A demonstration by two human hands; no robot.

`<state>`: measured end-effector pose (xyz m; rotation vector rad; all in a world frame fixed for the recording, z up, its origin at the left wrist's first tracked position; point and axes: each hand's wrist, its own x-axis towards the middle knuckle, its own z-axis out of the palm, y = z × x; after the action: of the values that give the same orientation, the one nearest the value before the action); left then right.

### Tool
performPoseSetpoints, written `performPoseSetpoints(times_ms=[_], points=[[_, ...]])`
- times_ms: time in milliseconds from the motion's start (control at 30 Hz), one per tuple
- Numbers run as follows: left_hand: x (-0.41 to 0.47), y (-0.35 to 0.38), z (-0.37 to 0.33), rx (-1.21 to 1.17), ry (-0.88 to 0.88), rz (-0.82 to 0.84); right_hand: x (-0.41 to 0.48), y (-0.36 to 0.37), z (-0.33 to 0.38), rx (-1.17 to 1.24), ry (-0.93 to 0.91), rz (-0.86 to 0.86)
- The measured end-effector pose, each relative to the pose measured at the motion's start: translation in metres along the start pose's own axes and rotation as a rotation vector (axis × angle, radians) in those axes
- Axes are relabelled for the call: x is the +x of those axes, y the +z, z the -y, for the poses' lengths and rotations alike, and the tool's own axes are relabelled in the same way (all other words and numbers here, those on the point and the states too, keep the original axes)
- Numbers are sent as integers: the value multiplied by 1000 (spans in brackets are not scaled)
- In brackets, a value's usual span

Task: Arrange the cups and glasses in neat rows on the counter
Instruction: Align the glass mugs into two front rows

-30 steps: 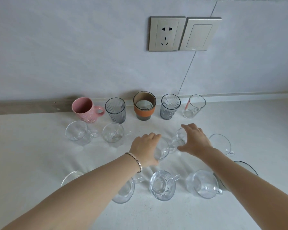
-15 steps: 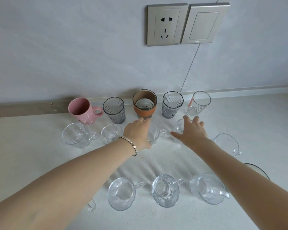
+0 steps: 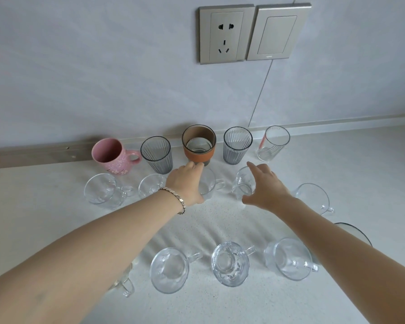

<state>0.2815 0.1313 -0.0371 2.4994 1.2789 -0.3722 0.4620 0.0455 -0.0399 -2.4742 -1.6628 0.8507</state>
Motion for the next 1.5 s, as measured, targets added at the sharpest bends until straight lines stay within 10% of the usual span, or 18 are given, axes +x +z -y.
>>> performPoseSetpoints(times_ms=[400, 633, 833, 1500], points=[[-10, 2, 8, -58, 77, -43, -5, 2, 21, -199, 35, -28], [-61, -3, 85, -223, -70, -404, -23, 17, 90, -225, -342, -91], [-85, 5, 155, -190, -380, -95, -22, 48, 155, -170, -423, 14], [-90, 14, 169, -250, -381, -157, -8, 66, 190, -122, -216, 37]])
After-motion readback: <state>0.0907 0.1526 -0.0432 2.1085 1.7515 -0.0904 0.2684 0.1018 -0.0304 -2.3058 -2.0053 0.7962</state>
